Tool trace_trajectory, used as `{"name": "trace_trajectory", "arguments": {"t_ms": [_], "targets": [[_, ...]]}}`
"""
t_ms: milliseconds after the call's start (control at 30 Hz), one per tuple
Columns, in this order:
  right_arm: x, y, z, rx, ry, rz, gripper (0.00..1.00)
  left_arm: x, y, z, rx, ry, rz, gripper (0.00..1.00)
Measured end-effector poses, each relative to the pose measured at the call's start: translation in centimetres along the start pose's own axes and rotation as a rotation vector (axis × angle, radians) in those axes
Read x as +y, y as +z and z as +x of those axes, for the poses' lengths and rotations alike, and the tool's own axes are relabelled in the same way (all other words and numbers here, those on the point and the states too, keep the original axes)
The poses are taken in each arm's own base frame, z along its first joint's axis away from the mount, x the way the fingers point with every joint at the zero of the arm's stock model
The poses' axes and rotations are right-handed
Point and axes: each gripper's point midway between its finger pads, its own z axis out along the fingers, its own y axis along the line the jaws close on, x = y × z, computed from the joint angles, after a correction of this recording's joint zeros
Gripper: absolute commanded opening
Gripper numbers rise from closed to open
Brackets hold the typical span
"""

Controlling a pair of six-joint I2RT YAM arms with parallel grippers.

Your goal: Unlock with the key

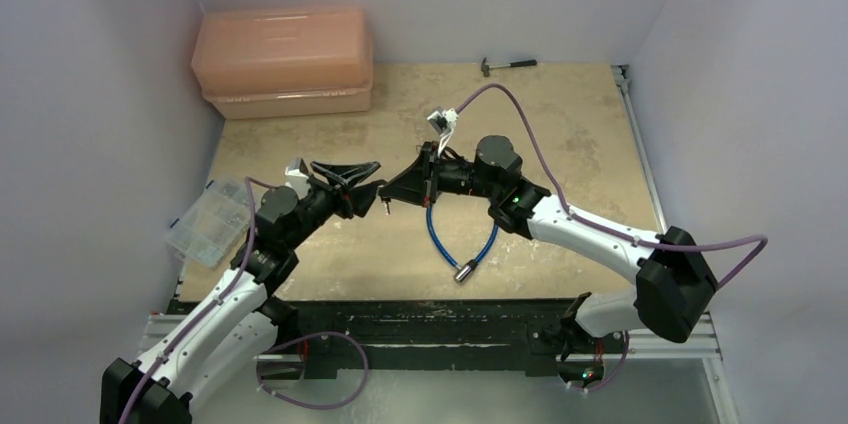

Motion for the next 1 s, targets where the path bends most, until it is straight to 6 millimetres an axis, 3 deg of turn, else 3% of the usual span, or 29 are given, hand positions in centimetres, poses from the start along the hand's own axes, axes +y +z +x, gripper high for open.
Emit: {"name": "trace_trajectory", "arguments": {"t_ms": [500,800,1000], "targets": [[0.8,0.4,-1.2,-0.020,-0.016,-0.021,0.00,0.6,0.4,0.0,0.006,-0.003,-0.022,0.51],[-1.3,1.6,0.0,0.003,0.003,-0.001,0.00,0.2,0.2,0.0,0.009,0.003,0.002,0.43],[-1.4,1.8,0.2,0.009,0.005,-0.001,0.00,0.2,0.1,-0.2,-0.005,0.017,0.007,0.40]]}}
